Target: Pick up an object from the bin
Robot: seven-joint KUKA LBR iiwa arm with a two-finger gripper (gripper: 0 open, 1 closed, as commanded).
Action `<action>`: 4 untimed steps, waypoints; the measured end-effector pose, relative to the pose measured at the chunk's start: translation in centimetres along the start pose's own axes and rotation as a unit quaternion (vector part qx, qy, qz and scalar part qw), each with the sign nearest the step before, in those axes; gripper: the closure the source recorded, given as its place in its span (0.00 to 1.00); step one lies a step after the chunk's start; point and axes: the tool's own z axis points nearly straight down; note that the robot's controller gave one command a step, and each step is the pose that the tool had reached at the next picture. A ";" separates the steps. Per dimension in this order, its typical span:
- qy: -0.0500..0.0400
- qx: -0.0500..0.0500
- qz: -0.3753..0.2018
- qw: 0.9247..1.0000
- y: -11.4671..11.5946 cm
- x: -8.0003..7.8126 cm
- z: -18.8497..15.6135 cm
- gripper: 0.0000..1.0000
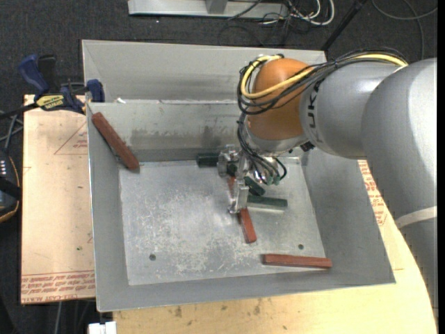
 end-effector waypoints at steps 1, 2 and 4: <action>-0.004 0.002 -0.152 0.988 -5.0 3.3 -0.1 1.00; -0.004 0.002 -0.152 0.988 -5.0 3.3 -0.1 1.00; -0.002 0.001 -0.165 0.986 -4.5 3.5 -6.5 1.00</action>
Offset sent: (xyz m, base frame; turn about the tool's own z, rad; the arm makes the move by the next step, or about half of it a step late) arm 0.0000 0.0000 0.0000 0.0000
